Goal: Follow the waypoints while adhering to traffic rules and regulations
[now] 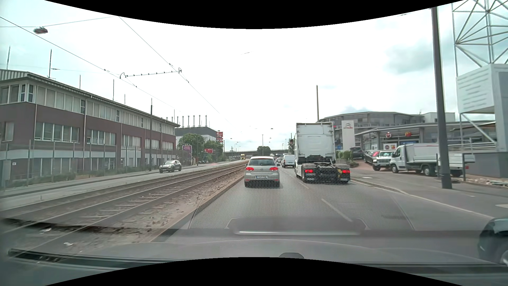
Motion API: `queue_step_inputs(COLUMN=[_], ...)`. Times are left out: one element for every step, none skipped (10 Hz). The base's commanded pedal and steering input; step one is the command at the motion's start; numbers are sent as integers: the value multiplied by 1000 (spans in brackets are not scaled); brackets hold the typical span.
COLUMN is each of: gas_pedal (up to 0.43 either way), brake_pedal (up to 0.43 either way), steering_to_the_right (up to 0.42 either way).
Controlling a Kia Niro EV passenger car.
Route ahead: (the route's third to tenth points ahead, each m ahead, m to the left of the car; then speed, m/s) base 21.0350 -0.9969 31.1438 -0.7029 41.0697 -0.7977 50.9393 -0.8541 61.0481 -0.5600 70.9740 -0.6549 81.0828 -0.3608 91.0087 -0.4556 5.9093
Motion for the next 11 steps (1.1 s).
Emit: queue_step_inputs(gas_pedal=[59, 59, 59, 67, 67, 67, 67, 67, 67, 67, 67], brake_pedal=[0, 0, 0, 0, 0, 0, 0, 0, 0, 0, 0], steering_to_the_right=[-5, -5, -5, -5, -5, -4, -5, -4, -4, -4, -4])
